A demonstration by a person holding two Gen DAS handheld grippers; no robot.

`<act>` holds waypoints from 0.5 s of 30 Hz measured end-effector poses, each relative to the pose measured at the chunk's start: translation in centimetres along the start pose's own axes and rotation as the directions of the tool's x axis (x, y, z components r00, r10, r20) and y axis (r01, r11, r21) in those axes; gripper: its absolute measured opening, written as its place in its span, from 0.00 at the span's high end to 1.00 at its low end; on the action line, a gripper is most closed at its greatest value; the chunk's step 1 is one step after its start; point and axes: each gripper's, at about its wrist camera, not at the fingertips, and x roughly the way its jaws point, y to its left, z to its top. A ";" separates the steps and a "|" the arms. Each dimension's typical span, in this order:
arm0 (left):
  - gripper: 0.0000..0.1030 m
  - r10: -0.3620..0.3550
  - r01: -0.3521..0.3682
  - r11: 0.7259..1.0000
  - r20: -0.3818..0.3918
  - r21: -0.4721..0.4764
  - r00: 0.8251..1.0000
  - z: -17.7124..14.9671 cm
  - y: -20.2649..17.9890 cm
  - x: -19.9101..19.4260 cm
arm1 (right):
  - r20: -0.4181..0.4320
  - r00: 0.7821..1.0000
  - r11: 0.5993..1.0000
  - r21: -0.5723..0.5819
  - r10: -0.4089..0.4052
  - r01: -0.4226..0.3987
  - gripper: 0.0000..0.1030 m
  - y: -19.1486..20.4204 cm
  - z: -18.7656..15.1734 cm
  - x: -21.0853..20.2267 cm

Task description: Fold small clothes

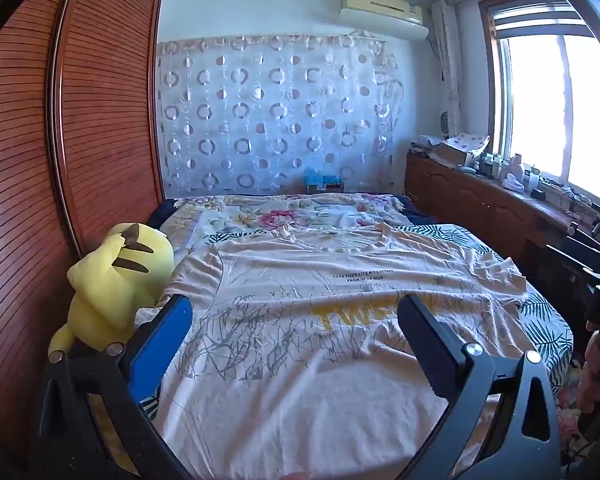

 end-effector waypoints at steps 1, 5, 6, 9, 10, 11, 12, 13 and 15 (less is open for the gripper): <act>0.00 0.000 0.000 1.000 -0.004 0.001 1.000 0.0 0.1 0.1 | 0.006 1.000 1.000 -0.001 0.001 -0.001 0.00 0.0 0.0 0.0; 0.00 0.002 -0.002 1.000 0.024 0.002 1.000 0.0 0.1 -0.3 | 0.012 1.000 1.000 -0.002 0.001 -0.001 0.00 0.2 0.0 -0.2; 0.00 0.003 -0.003 1.000 0.024 0.002 1.000 0.2 -0.1 -0.2 | 0.006 1.000 1.000 0.002 0.003 -0.003 0.00 0.1 0.0 -0.1; 0.00 0.001 -0.001 1.000 0.031 0.001 1.000 0.6 -0.1 -0.7 | 0.006 1.000 1.000 0.008 0.003 -0.003 0.00 0.0 -0.1 -0.1; 0.00 0.000 0.000 1.000 0.033 0.003 0.999 0.9 -0.1 -1.1 | 0.005 1.000 1.000 0.007 0.002 -0.002 0.00 0.0 -0.1 -0.1; 0.00 -0.002 0.002 1.000 0.034 0.004 0.999 0.9 -0.2 -1.2 | 0.006 1.000 1.000 0.005 0.002 -0.002 0.00 0.3 0.0 -0.6; 0.00 -0.003 0.003 1.000 0.036 0.006 0.999 1.0 -0.2 -1.3 | 0.006 1.000 1.000 0.004 0.001 -0.001 0.00 0.2 0.0 -0.5; 0.00 0.000 0.000 1.000 0.036 0.015 0.999 0.5 -0.5 -1.1 | 0.005 1.000 1.000 0.004 0.001 -0.001 0.00 0.2 0.0 -0.5; 0.00 0.001 -0.002 1.000 0.036 0.017 0.999 0.6 -0.7 -1.2 | 0.004 1.000 1.000 0.004 0.004 -0.004 0.00 0.2 0.0 -0.3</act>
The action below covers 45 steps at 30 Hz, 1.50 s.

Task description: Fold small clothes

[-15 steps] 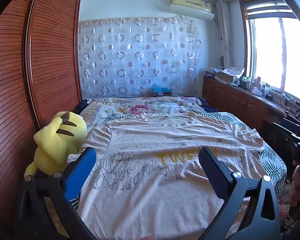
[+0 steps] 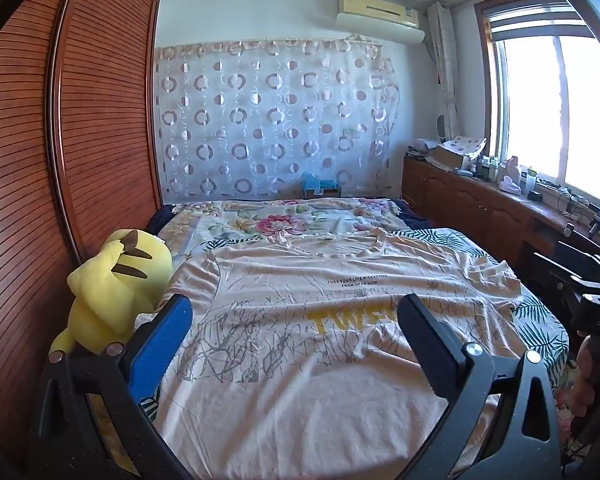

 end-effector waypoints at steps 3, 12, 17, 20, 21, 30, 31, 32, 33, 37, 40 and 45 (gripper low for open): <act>0.00 0.002 -0.002 1.000 0.001 0.000 1.000 0.0 -0.1 0.0 | -0.001 1.000 1.000 0.000 0.000 0.000 0.00 0.0 0.0 0.0; 0.00 0.000 0.000 1.000 0.009 0.001 1.000 0.3 -0.3 -0.2 | 0.001 1.000 1.000 0.000 -0.002 0.002 0.00 0.1 0.0 0.1; 0.00 -0.001 0.001 1.000 0.011 0.001 1.000 0.3 -0.4 -0.3 | 0.001 1.000 1.000 -0.003 0.001 -0.001 0.00 0.1 -0.1 0.2; 0.00 -0.001 0.001 1.000 0.012 0.001 1.000 0.4 -0.3 -0.3 | 0.001 1.000 1.000 -0.004 0.001 -0.001 0.00 0.1 -0.2 0.3; 0.00 -0.001 0.001 1.000 0.012 0.001 1.000 0.3 -0.3 -0.3 | 0.001 1.000 1.000 -0.004 0.000 0.000 0.00 0.1 -0.2 0.3; 0.00 0.000 0.000 1.000 0.011 0.002 1.000 0.3 -0.4 -0.3 | 0.002 1.000 1.000 -0.002 0.002 -0.002 0.00 0.2 -0.2 0.4; 0.00 0.001 -0.001 1.000 0.012 0.002 1.000 0.3 -0.4 -0.3 | 0.001 1.000 1.000 -0.002 0.002 -0.002 0.00 0.2 -0.2 0.4; 0.00 0.001 -0.001 1.000 0.010 0.001 1.000 0.3 -0.5 -0.3 | 0.001 1.000 1.000 -0.002 0.003 -0.003 0.00 0.2 -0.2 0.3; 0.00 -0.001 0.001 1.000 0.010 0.000 1.000 0.4 -0.5 -0.4 | 0.002 1.000 1.000 -0.003 0.003 -0.003 0.00 0.3 -0.2 0.4; 0.00 0.002 -0.002 1.000 0.012 0.001 1.000 0.4 -0.6 -0.4 | 0.001 1.000 1.000 -0.002 0.001 -0.001 0.00 0.2 -0.2 0.4; 0.00 0.001 -0.001 1.000 0.011 0.001 1.000 0.4 -0.5 -0.4 | 0.001 1.000 1.000 -0.001 0.002 -0.002 0.00 0.2 -0.2 0.5; 0.00 0.000 0.000 1.000 0.012 0.002 1.000 0.3 -0.5 -0.4 | 0.001 1.000 1.000 -0.001 0.004 -0.004 0.00 0.1 -0.3 0.4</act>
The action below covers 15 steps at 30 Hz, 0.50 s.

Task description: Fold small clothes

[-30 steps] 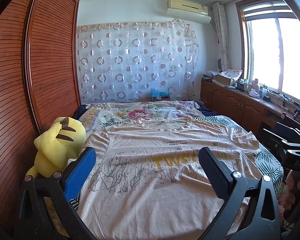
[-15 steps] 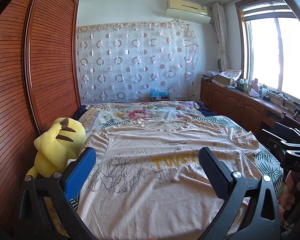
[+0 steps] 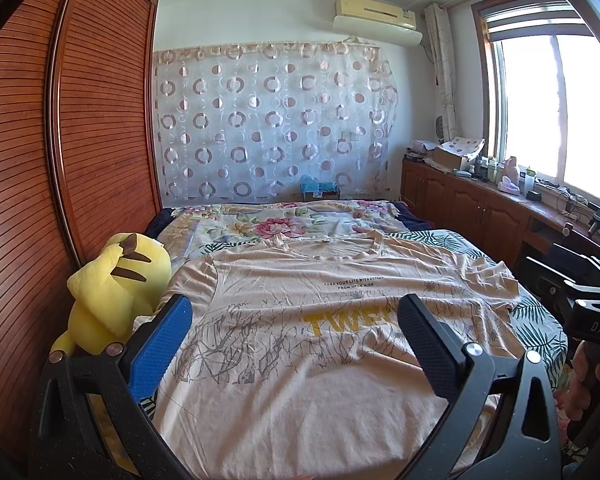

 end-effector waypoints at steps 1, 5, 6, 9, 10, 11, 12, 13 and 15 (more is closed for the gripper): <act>0.00 0.000 0.000 1.000 0.000 0.000 1.000 0.0 0.0 0.0 | -0.001 1.000 1.000 0.000 0.001 -0.001 0.00 0.0 0.0 0.0; 0.00 0.001 -0.001 1.000 0.001 -0.001 1.000 0.0 -0.1 0.0 | -0.002 1.000 1.000 0.001 0.001 -0.001 0.00 0.0 0.0 0.1; 0.00 0.000 0.000 1.000 0.000 -0.001 1.000 0.0 0.0 0.0 | -0.001 1.000 1.000 0.000 0.001 -0.001 0.00 0.0 0.0 0.1; 0.00 0.000 0.000 1.000 0.002 0.001 1.000 0.1 -0.1 0.0 | -0.001 1.000 1.000 0.001 0.000 0.000 0.00 0.0 0.0 0.1; 0.00 0.001 -0.001 1.000 0.000 0.001 1.000 0.1 -0.1 0.0 | -0.001 1.000 1.000 0.001 0.000 0.000 0.00 0.0 0.0 0.1; 0.00 0.001 -0.001 1.000 0.000 0.000 1.000 0.1 0.0 0.0 | -0.001 1.000 1.000 0.001 0.000 0.000 0.00 0.0 0.0 0.0; 0.00 0.000 0.000 1.000 0.001 0.000 1.000 0.1 -0.1 0.0 | 0.000 1.000 1.000 0.002 0.001 -0.001 0.00 0.0 0.0 0.0; 0.00 0.000 0.000 1.000 0.000 0.000 1.000 0.1 -0.1 0.0 | 0.000 1.000 1.000 0.001 0.001 -0.001 0.00 0.0 0.0 0.1; 0.00 -0.001 0.001 1.000 0.002 0.002 1.000 0.2 -0.1 -0.1 | 0.000 1.000 1.000 0.001 0.000 0.000 0.00 0.0 0.0 0.1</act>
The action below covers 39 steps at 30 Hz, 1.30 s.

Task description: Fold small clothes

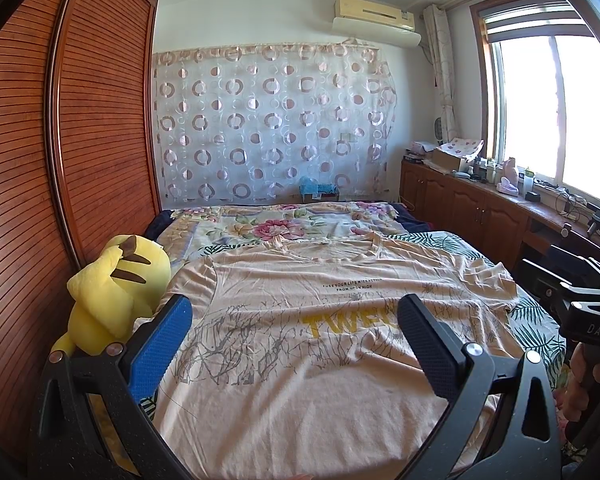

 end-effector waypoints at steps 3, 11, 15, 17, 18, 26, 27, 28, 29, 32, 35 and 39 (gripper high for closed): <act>0.00 -0.001 0.001 1.000 0.000 0.000 1.000 0.0 0.0 0.0 | 0.000 1.000 1.000 0.001 0.001 -0.001 0.00 0.0 0.0 0.0; 0.00 -0.001 0.001 1.000 0.004 0.002 1.000 0.4 -0.2 -0.2 | 0.001 1.000 1.000 0.001 0.000 0.000 0.00 -0.1 0.0 -0.2; 0.00 -0.004 0.004 1.000 0.003 0.004 1.000 0.4 -0.2 -0.2 | 0.000 1.000 1.000 0.002 0.000 0.000 0.00 -0.1 0.0 -0.1; 0.00 -0.002 0.002 1.000 0.002 0.005 1.000 0.5 -0.2 -0.2 | 0.002 1.000 1.000 0.002 -0.001 0.001 0.00 -0.1 0.0 -0.2; 0.00 -0.002 0.002 1.000 0.003 0.003 1.000 0.3 -0.2 -0.3 | 0.001 1.000 1.000 0.002 -0.002 0.002 0.00 -0.1 0.0 -0.1; 0.00 0.009 -0.009 1.000 -0.060 0.007 0.998 -0.3 0.6 1.5 | -0.020 1.000 1.000 -0.006 0.005 -0.006 0.00 0.0 -0.4 0.5; 0.00 0.017 -0.017 1.000 -0.070 0.006 0.997 -0.5 0.8 1.9 | -0.027 1.000 1.000 -0.006 0.009 -0.009 0.00 0.0 -0.5 0.7; 0.00 0.022 -0.022 1.000 -0.081 0.003 0.996 -0.6 1.1 2.3 | -0.036 0.999 1.000 -0.008 0.012 -0.013 0.00 0.1 -0.6 1.0; 0.00 0.023 -0.023 1.000 -0.092 0.000 0.995 -0.9 1.4 2.7 | -0.041 0.999 1.000 -0.008 0.015 -0.015 0.00 0.1 -0.6 1.1; 0.00 0.034 -0.035 0.999 -0.123 -0.008 0.992 -1.7 2.5 4.0 | -0.064 0.998 1.000 -0.015 0.026 -0.027 0.00 0.3 -0.7 1.7; 0.00 0.043 -0.046 0.999 -0.150 -0.013 0.988 -2.2 3.9 5.3 | -0.088 0.995 0.999 -0.019 0.042 -0.044 0.00 0.3 -0.7 2.6; 0.00 0.060 -0.063 0.998 -0.184 -0.012 0.981 -2.9 6.1 7.3 | -0.124 0.989 0.995 -0.042 0.080 -0.086 0.00 0.7 -0.7 4.3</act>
